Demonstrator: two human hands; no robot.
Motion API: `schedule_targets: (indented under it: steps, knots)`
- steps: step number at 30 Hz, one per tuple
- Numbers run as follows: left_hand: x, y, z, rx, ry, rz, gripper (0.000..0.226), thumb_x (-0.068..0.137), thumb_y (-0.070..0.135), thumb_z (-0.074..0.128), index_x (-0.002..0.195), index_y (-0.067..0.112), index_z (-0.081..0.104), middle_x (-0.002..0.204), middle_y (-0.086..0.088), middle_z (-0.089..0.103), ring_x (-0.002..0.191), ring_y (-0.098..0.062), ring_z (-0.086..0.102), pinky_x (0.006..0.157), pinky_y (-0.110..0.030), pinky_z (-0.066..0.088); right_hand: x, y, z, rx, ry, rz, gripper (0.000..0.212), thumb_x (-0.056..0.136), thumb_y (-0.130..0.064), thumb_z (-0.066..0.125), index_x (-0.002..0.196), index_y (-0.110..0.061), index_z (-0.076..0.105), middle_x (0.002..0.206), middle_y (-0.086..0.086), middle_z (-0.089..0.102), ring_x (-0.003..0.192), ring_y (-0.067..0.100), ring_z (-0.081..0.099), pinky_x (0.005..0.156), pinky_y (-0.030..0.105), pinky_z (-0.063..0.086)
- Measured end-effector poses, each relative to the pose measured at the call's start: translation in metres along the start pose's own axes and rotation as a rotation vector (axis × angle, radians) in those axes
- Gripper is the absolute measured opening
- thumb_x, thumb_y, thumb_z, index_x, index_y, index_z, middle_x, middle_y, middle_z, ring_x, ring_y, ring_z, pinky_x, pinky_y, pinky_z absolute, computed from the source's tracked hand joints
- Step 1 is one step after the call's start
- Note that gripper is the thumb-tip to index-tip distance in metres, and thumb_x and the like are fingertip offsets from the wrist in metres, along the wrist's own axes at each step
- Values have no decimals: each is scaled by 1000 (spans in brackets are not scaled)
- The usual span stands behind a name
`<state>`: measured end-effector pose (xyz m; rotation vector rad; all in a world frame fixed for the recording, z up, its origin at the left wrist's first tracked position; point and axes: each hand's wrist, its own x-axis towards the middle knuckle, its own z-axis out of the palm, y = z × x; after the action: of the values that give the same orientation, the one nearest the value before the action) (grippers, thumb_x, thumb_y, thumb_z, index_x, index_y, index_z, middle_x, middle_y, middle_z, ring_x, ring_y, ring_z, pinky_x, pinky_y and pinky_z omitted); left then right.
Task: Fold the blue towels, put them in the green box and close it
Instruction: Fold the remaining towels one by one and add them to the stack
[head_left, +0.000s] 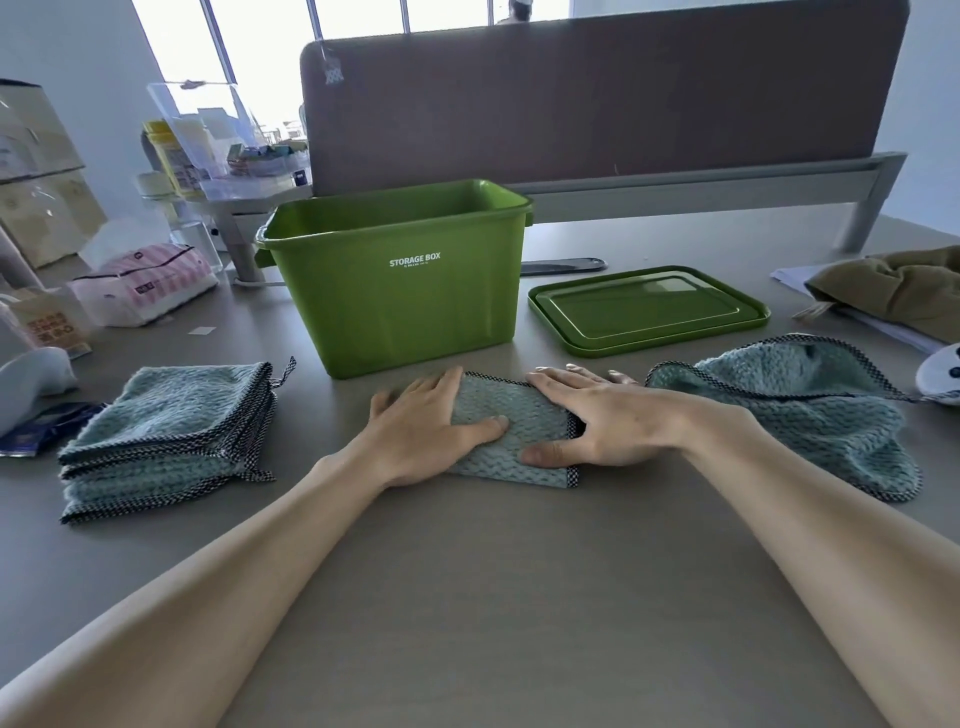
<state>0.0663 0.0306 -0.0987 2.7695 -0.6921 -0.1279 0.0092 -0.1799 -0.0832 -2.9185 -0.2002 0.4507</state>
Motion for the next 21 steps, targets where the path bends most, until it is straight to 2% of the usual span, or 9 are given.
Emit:
schedule_targets:
  steps: [2,4,6,7,8,11,15,18,21]
  knots:
    - [2,3,-5,-139,128,-82,70,86,69,50,140,24,45,145,4,45,138,-17,35,113,-43,20,-1,-2,-1,-3,-5,3,120,60,-89,32,157,-30,-7,165,-11,-10,152,12,-9,123,49,-2]
    - [7,3,-13,-288,109,-174,64,79,71,58,117,20,64,123,3,63,120,-17,55,109,-44,34,-2,-3,-1,-10,3,-5,120,60,-89,33,157,-29,-6,165,-10,-9,152,12,-8,123,49,-1]
    - [13,1,-20,-396,15,-188,56,73,67,68,87,13,67,92,-5,72,91,-21,66,92,-36,48,-1,-3,-1,6,17,-11,121,59,-89,34,158,-29,-4,166,-11,-7,152,11,-6,123,49,-2]
    - [16,1,-24,-436,-28,-189,53,73,62,73,79,10,63,82,-5,70,82,-22,66,81,-32,47,0,-3,-1,15,23,-12,122,58,-89,34,158,-29,-3,166,-11,-6,153,11,-6,123,48,-2]
    - [18,1,-26,-471,-69,-194,53,73,57,77,77,5,64,82,-3,72,82,-21,68,81,-32,49,1,-2,0,20,28,-13,123,58,-90,35,158,-29,-2,166,-11,-4,153,11,-5,123,48,-1]
    - [18,5,-29,-565,-137,-182,39,77,39,81,91,3,74,93,-3,77,90,-17,73,91,-34,55,0,-2,0,40,65,-35,119,62,-89,40,158,-30,2,166,-11,2,153,11,0,123,49,1]
    - [8,8,-30,-737,-112,-64,20,86,23,75,99,10,70,98,-4,77,91,-18,74,85,-32,58,-2,-4,0,115,161,-103,107,74,-75,60,157,-31,9,162,-9,23,148,15,23,121,44,18]
    - [0,5,-31,-816,-3,43,23,88,14,72,108,8,61,102,-5,74,93,-17,72,85,-35,58,0,-6,1,395,228,-160,110,70,-60,78,155,-37,13,148,-8,47,132,12,48,115,35,34]
    - [-12,-2,-36,-961,99,124,34,88,7,70,116,8,50,101,-3,68,86,-9,69,73,-25,57,2,-14,0,749,299,-127,107,70,-46,84,152,-42,16,122,-6,61,116,14,61,111,38,41]
